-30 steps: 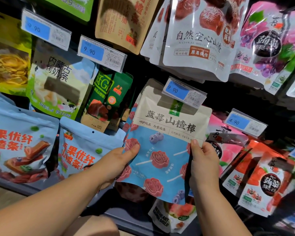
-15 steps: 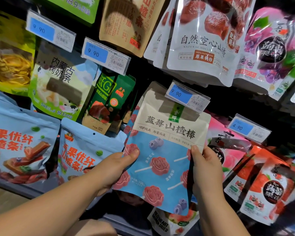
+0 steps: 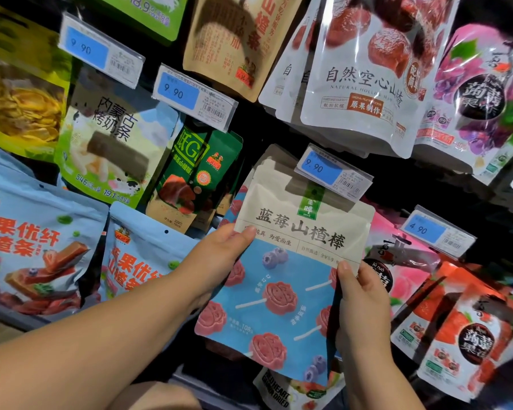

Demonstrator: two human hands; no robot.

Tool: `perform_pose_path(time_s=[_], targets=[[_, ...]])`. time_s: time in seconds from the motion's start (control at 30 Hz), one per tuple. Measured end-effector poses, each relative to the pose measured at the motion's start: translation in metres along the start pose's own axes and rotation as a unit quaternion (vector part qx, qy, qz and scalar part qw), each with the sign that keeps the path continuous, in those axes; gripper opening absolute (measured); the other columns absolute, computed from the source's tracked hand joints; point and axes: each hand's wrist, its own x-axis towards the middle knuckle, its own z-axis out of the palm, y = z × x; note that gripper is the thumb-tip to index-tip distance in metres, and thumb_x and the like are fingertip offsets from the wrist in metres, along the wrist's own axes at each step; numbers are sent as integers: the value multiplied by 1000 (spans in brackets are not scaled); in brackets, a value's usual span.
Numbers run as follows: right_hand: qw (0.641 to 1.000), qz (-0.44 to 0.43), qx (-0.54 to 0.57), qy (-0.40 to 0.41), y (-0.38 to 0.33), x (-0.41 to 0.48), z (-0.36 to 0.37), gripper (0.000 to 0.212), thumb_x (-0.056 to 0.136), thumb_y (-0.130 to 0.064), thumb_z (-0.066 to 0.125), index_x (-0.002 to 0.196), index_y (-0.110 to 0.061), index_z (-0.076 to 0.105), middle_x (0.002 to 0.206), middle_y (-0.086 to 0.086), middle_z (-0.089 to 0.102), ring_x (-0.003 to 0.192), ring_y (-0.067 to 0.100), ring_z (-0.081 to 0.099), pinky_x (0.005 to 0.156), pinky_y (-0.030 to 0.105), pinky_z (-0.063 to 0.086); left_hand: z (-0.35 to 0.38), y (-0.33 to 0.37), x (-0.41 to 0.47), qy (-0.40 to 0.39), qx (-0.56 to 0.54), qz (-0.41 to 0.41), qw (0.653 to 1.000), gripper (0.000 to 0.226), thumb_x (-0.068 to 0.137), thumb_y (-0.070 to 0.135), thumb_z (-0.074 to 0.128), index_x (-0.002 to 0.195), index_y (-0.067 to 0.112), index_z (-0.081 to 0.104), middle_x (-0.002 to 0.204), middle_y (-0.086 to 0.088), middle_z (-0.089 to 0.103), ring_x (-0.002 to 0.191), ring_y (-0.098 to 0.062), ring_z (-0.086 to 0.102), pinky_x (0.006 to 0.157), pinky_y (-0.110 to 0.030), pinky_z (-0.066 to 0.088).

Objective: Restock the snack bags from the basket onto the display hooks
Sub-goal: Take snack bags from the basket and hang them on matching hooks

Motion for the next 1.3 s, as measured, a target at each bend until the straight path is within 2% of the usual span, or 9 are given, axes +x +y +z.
perform_pose_path(time_s=[0.07, 0.17, 0.27, 0.37, 0.5, 0.7, 0.93, 1.07, 1.3], targets=[[1000, 3, 6, 6, -1, 2, 1, 20, 103, -12, 48, 104, -16, 68, 100, 1, 77, 94, 21, 73, 85, 43, 56, 5, 9, 5, 9, -1, 13, 1000, 22, 101, 34, 51, 97, 20, 68, 80, 11, 76, 79, -4, 72, 68, -19, 55], [1000, 13, 20, 6, -3, 7, 2, 20, 104, -17, 47, 110, -14, 66, 105, 3, 76, 100, 24, 72, 95, 52, 53, 9, 14, 13, 32, 22, 14, 999, 23, 99, 41, 52, 93, 26, 69, 92, 8, 75, 94, -15, 70, 85, -31, 54], [1000, 11, 22, 3, -5, 12, 3, 23, 105, -22, 46, 115, -15, 65, 107, 3, 76, 102, 24, 71, 98, 53, 52, 11, 12, 15, 38, 8, 6, 999, 24, 99, 40, 54, 91, 24, 69, 99, 2, 74, 98, -19, 68, 91, -37, 52], [1000, 7, 7, 4, -6, 15, 4, 24, 105, -25, 46, 112, -16, 67, 104, 3, 76, 100, 26, 72, 95, 54, 53, 13, 11, 17, 39, 2, 9, 999, 23, 99, 39, 54, 93, 24, 69, 104, 1, 73, 101, -20, 67, 92, -36, 51], [1000, 2, -5, 3, -5, 18, 4, 26, 105, -27, 45, 110, -16, 67, 103, 2, 77, 100, 24, 72, 92, 48, 54, 13, 9, 17, 42, -14, 11, 999, 20, 100, 36, 53, 95, 24, 69, 98, 6, 73, 90, -10, 67, 75, -24, 49], [1000, 22, -6, 3, -4, 22, 4, 33, 106, -35, 41, 112, -18, 68, 110, 2, 75, 102, 20, 71, 95, 47, 53, 10, 6, 16, 47, -6, -7, 999, 25, 99, 40, 53, 97, 21, 70, 108, -2, 73, 107, -24, 66, 101, -46, 49], [999, 0, -49, 18, -18, 31, 3, 33, 104, -39, 44, 91, -23, 70, 92, 0, 77, 94, 26, 73, 87, 50, 57, 11, 3, 16, 44, 0, -1, 999, 24, 99, 42, 53, 96, 25, 71, 110, 0, 72, 107, -21, 66, 103, -47, 48], [998, -22, -59, 25, -34, 42, 2, 32, 102, -38, 49, 80, -23, 66, 74, -6, 75, 78, 19, 72, 70, 36, 53, 11, 3, 16, 41, 2, 4, 999, 24, 100, 41, 52, 96, 25, 70, 109, 0, 72, 106, -20, 66, 101, -43, 49], [1000, -20, -5, 14, -47, 62, 7, 26, 98, -25, 60, 78, -11, 67, 69, 3, 69, 71, 25, 65, 74, 43, 55, 10, 3, 15, 41, -4, 2, 999, 27, 99, 42, 53, 100, 21, 70, 111, -4, 72, 109, -25, 65, 103, -48, 47]])
